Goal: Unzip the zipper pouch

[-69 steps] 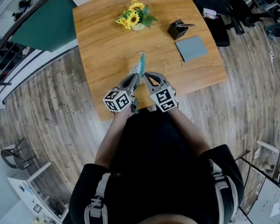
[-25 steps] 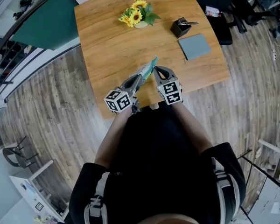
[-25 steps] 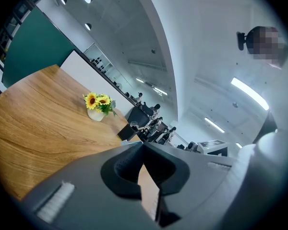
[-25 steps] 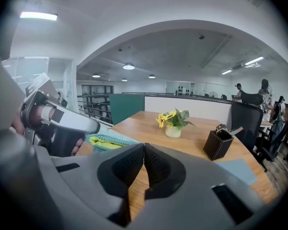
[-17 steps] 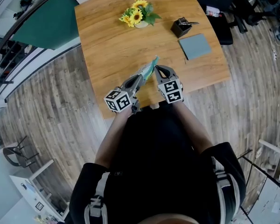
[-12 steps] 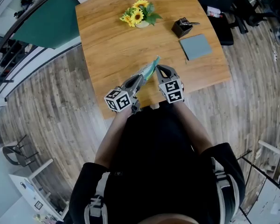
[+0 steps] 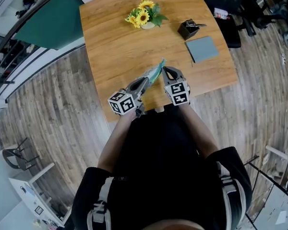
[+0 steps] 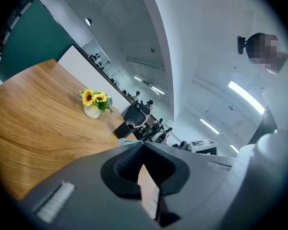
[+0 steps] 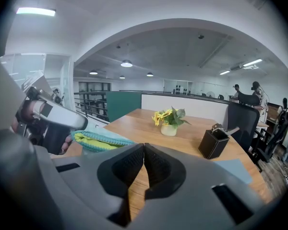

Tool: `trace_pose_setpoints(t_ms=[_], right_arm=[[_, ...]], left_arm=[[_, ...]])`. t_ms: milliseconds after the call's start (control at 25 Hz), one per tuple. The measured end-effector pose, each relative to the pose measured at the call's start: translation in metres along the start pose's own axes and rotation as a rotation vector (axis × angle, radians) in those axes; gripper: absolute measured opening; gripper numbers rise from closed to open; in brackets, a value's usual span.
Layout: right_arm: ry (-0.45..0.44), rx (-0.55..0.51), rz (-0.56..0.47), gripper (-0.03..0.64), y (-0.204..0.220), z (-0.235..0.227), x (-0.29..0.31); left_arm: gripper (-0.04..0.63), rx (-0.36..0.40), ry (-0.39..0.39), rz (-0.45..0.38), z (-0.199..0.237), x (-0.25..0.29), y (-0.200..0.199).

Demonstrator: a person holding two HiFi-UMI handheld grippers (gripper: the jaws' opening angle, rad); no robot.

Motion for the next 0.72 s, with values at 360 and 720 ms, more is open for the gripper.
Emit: trace_pose_setpoints(t_ms=[360,720], right_arm=[[0.025,-0.003,0.018,0.008,0.004,-0.006,-0.003],[0.056,0.0,0.022,0.008,0.006,-0.015,-0.006]], left_arm=[[0.002,-0.009,0.014,0.005,-0.005,-0.003,0.002],[0.002,-0.013,0.033,0.02,-0.01,-0.001,0.004]])
Point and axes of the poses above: the fingertips, and each gripper's own axes: x forward along the fingers, z to its left, y out of its underside, the point moved 5 cm from there along -x, backward along the fingers, and after that the axes turned 1 degree about x, right-handed, at the moved point
